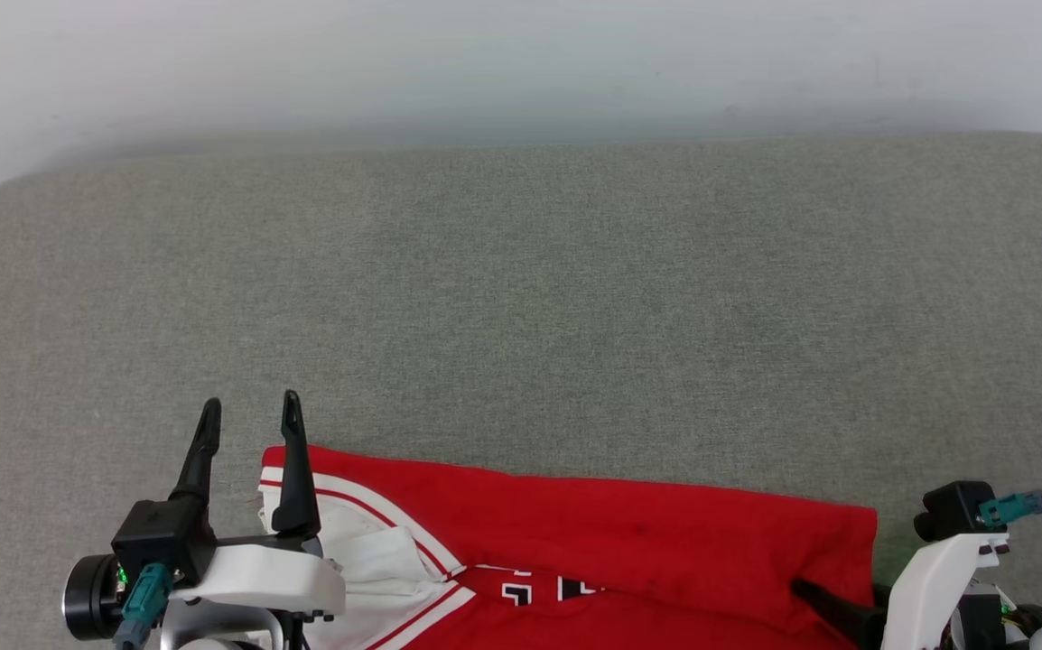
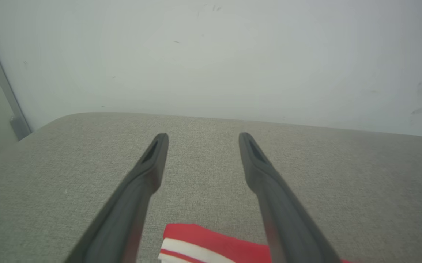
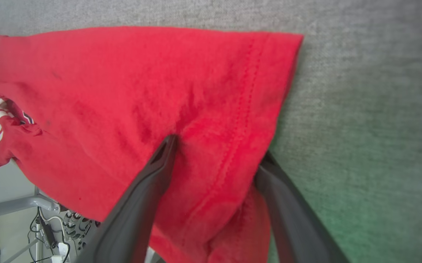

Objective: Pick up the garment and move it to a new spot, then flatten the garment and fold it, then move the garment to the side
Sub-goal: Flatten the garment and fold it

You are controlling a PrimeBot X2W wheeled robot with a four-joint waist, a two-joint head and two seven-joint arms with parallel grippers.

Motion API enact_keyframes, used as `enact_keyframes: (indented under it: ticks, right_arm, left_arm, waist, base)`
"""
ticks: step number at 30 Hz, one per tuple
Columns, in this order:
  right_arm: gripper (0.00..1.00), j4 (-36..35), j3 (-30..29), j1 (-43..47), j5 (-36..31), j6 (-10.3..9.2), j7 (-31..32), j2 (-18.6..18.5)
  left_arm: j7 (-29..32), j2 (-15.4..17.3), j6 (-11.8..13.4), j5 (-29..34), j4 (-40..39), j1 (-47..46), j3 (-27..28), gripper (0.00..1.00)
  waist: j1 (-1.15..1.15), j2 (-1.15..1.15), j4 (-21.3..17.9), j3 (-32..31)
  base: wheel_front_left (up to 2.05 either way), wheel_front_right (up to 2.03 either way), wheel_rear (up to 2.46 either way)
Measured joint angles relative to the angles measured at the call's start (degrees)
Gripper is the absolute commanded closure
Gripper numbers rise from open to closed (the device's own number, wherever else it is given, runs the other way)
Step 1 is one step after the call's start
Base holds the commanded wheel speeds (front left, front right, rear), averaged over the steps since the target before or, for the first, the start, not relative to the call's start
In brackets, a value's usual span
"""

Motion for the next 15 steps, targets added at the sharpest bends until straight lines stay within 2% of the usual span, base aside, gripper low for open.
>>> enact_keyframes:
  ticks: [1, 2, 8, 15]
  right_arm:
    - [0.91, 0.0, 0.0, 0.0, 0.0, 0.0, 0.3, 0.0]
    - [1.0, 0.0, -0.1, -0.1, 0.1, -0.02, 0.6, 0.1]
    - [1.0, -1.7, 0.3, -0.1, -0.4, -0.07, 0.7, 1.2]
    - [1.0, -5.3, -1.4, 0.2, -2.7, 0.02, -0.5, 0.6]
  left_arm:
    - [0.0, -0.1, 0.0, 0.1, 0.0, 0.0, 0.0, 0.0]
    - [0.0, -0.2, 0.0, 0.2, 0.1, 0.1, 0.0, 0.0]
    - [0.0, -0.5, 0.1, 0.8, 0.2, 0.7, 0.4, 0.0]
    - [0.0, 0.0, 0.2, 0.9, 0.8, 2.7, 1.2, 0.0]
  waist:
    - [0.0, 0.0, 0.2, 0.1]
    - [0.0, 0.0, 0.3, 0.2]
    - [0.0, 0.01, 0.1, -0.6]
    - [0.0, 0.01, -1.5, -3.3]
  base:
    - [0.0, 0.0, 0.0]
    - [0.0, 0.0, 0.0]
    - [0.0, 0.0, 0.0]
    - [0.0, 0.0, 0.0]
